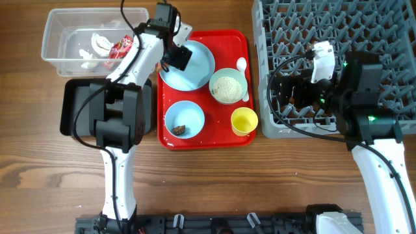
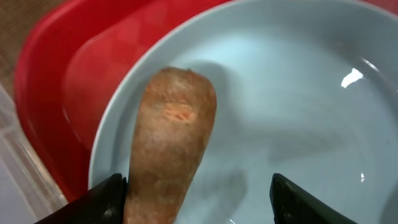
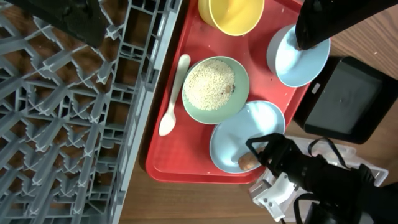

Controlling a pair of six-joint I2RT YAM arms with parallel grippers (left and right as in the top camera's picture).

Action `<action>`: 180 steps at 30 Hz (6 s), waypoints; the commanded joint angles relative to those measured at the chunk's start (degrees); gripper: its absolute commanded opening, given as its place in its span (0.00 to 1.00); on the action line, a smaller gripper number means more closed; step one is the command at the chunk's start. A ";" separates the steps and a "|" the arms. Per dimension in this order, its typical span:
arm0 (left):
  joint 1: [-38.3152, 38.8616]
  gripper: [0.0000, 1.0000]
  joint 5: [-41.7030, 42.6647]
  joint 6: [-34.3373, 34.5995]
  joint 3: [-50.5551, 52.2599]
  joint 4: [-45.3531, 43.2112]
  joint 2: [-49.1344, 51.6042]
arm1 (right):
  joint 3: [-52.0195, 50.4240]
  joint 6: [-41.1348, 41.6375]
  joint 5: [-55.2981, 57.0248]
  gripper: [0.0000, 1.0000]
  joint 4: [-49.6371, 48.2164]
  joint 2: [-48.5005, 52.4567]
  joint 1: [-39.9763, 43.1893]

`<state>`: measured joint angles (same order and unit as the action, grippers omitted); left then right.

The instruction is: Sort waste into correct bins and load items into the dishwasher rack

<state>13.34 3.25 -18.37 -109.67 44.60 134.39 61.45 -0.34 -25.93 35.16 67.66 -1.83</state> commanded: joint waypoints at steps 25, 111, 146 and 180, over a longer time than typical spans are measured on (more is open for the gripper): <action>-14.45 0.04 -5.70 34.25 3.21 33.03 -27.34 | 1.40 -0.96 -0.94 1.00 0.09 0.39 -0.09; -12.22 0.84 15.19 7.15 40.11 -4.85 -44.63 | 1.38 -0.72 -0.94 1.00 1.99 0.39 -0.09; 0.76 0.04 17.05 18.84 35.71 4.63 -43.45 | 1.38 2.01 -0.96 1.00 2.45 0.39 -0.09; -48.33 0.04 87.08 24.81 40.57 -0.37 -24.63 | 1.38 1.97 -0.94 1.00 2.91 0.39 -0.09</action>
<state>-35.07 88.51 4.73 -68.51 46.57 109.73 61.56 1.23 -25.93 37.98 67.72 -1.83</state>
